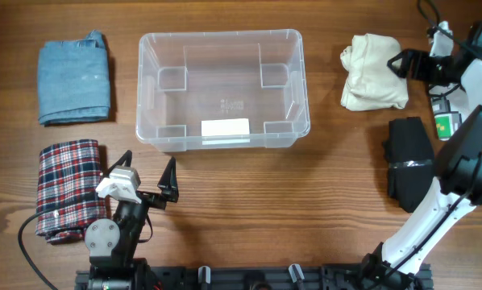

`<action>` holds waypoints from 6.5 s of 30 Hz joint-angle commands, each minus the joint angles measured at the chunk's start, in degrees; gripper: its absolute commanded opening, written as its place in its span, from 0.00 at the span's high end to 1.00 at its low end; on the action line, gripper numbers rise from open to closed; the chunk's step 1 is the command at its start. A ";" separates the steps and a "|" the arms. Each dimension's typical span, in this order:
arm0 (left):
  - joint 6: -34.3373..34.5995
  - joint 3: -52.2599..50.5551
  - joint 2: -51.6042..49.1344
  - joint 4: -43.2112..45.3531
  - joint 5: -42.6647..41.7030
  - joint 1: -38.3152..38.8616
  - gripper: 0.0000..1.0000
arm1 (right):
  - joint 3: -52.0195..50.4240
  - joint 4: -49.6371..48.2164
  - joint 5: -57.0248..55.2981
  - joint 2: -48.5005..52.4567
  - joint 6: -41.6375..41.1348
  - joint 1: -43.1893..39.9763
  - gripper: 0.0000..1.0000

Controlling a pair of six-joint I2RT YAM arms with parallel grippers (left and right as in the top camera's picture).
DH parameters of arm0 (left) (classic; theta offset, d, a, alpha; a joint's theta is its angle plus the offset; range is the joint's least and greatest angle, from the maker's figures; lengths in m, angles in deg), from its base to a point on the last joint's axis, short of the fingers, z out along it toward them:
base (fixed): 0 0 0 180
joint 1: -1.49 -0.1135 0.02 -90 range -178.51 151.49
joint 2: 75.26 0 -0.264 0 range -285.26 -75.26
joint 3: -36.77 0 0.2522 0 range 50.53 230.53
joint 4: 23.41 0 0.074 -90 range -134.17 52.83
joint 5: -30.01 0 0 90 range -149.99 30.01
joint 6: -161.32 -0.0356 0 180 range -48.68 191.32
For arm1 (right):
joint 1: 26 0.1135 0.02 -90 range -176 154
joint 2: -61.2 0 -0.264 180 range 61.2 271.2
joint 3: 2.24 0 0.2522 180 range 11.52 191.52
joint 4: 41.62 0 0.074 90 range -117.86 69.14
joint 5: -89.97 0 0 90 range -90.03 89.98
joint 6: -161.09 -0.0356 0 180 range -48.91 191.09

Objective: Pack container
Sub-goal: 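Reach the right gripper to the cream folded cloth and grasp it, then lift the cream cloth with the right gripper and carry it over the box, then lower the cream cloth into the box's left side and release it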

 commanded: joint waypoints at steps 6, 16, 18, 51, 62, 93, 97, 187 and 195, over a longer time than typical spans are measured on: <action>-1.16 -0.37 0.42 -0.02 -0.90 -0.42 0.00 | 0.90 0.26 0.74 4.72 1.81 2.95 0.00; -1.14 -0.37 0.42 -0.02 -0.90 -0.42 0.00 | 0.79 1.60 0.76 5.35 -2.12 3.56 0.57; -1.14 -0.37 0.42 -0.02 -0.90 -0.42 0.00 | 0.81 1.55 0.83 5.27 -4.92 3.48 0.59; -1.16 -0.37 0.42 -0.02 -0.90 -0.42 0.00 | 4.55 6.19 4.61 -36.70 -29.90 25.51 0.96; -1.16 -0.37 0.42 -0.02 -0.90 -0.42 0.00 | 3.74 1.29 -13.11 -23.39 -47.19 51.43 0.96; -1.16 -0.37 0.42 -0.02 -0.90 -0.42 0.00 | 2.60 -9.79 -15.85 -4.17 -54.29 60.28 0.96; -1.16 -0.37 0.42 -0.02 -0.90 -0.42 0.00 | 0.76 -11.67 -15.43 -3.98 -55.43 60.76 0.96; -1.16 -0.37 0.42 -0.02 -0.90 -0.42 0.00 | 0.70 -3.63 -31.36 0.44 -35.89 60.74 0.96; -1.14 -0.37 0.42 -0.02 -0.90 -0.42 0.00 | 0.72 -3.98 -25.92 0.44 -35.91 61.77 0.96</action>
